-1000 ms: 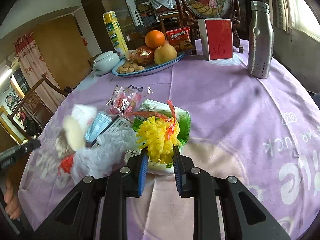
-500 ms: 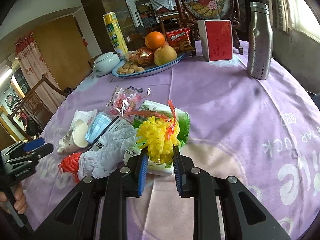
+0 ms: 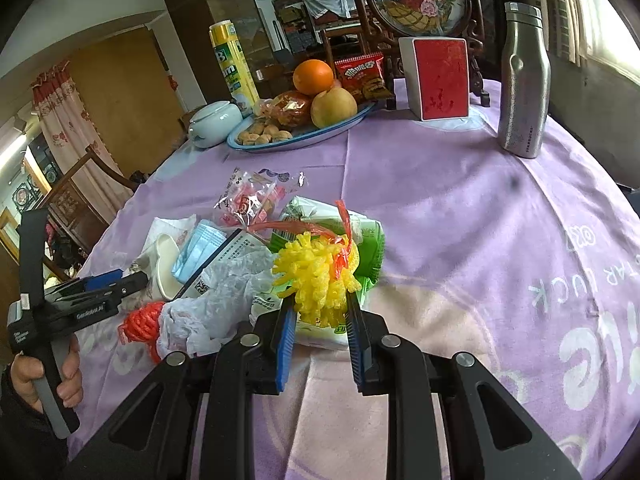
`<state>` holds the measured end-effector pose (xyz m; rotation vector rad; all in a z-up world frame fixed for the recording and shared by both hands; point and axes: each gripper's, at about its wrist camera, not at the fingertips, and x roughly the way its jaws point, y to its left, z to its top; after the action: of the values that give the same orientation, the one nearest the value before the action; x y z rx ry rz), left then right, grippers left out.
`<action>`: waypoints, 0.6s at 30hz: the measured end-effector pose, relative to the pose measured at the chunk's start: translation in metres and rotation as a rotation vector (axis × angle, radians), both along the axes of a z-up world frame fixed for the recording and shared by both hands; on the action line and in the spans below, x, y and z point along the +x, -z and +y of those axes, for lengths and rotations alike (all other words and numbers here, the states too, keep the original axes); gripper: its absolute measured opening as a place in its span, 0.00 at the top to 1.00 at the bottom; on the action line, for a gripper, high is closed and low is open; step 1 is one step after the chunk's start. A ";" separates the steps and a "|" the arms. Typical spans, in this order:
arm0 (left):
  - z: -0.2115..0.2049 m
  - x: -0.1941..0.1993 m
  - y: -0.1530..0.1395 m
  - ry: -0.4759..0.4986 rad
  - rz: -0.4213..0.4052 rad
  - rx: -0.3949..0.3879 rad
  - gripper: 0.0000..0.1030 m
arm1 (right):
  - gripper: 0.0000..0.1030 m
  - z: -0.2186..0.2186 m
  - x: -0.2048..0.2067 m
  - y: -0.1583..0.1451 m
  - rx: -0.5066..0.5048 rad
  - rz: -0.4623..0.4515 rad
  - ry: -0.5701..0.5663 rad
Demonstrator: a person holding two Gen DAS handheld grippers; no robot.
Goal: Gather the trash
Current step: 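Grasp the white paper cup with the left gripper while the right gripper holds the ornament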
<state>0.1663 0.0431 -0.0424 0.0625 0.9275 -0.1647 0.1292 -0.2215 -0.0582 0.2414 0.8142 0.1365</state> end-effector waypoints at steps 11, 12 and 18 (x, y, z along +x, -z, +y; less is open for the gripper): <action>-0.033 -0.028 0.019 0.127 0.030 0.042 0.54 | 0.76 0.003 0.000 -0.002 -0.005 -0.012 -0.009; -0.035 -0.029 0.019 0.131 0.022 0.052 0.58 | 0.76 0.003 0.000 -0.002 -0.005 -0.011 -0.010; -0.033 -0.028 0.010 0.144 0.023 0.001 0.85 | 0.76 0.001 -0.001 -0.003 -0.001 -0.012 -0.009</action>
<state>0.1388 0.0099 -0.0526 0.1287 0.9461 -0.2994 0.1278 -0.2204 -0.0555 0.2356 0.8032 0.1463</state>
